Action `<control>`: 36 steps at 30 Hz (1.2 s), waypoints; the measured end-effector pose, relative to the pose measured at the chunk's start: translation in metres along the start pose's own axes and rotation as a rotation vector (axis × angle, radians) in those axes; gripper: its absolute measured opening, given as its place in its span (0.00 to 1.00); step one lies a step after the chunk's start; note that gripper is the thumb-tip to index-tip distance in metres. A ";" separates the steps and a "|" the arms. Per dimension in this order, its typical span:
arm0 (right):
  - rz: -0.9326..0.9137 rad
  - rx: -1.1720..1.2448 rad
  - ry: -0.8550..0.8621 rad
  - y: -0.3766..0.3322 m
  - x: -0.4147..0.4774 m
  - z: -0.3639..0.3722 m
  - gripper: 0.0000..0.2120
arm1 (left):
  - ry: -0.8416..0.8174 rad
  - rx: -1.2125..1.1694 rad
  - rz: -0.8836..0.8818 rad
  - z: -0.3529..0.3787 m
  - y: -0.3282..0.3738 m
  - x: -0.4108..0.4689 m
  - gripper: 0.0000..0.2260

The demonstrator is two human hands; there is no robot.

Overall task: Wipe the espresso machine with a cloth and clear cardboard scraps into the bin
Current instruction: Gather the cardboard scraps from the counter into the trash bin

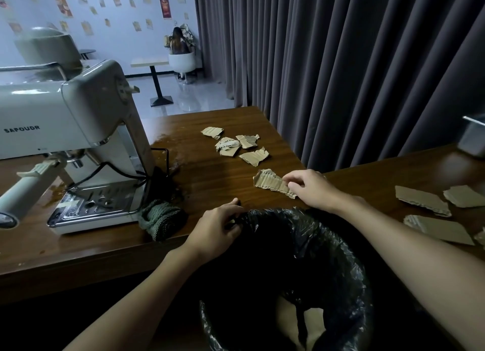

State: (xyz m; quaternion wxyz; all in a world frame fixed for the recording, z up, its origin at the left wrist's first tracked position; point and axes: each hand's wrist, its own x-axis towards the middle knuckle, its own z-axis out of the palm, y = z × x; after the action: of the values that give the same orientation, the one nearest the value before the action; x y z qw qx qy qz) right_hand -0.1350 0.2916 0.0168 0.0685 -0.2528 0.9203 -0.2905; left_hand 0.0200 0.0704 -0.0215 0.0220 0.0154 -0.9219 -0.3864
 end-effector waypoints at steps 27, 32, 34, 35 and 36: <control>0.049 0.555 -0.627 -0.017 0.000 -0.045 0.19 | 0.000 -0.002 0.015 0.001 0.003 -0.002 0.20; 0.008 0.396 -0.265 -0.017 0.011 -0.021 0.12 | 0.042 0.043 0.004 0.005 0.003 -0.003 0.21; -0.036 0.241 -0.191 -0.021 0.022 -0.007 0.16 | 0.031 0.035 -0.003 0.004 0.002 -0.003 0.21; -0.055 0.177 -0.168 -0.023 0.029 -0.001 0.19 | 0.031 0.032 -0.003 0.004 0.002 -0.003 0.21; -0.064 0.128 -0.157 -0.026 0.036 0.004 0.23 | 0.032 0.028 -0.003 0.004 0.001 -0.003 0.21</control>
State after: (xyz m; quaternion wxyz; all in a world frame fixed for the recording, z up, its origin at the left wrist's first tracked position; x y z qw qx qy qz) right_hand -0.1537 0.2530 0.0288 0.1469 -0.2989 0.8833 -0.3299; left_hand 0.0227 0.0745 -0.0234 0.0362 0.0232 -0.9268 -0.3731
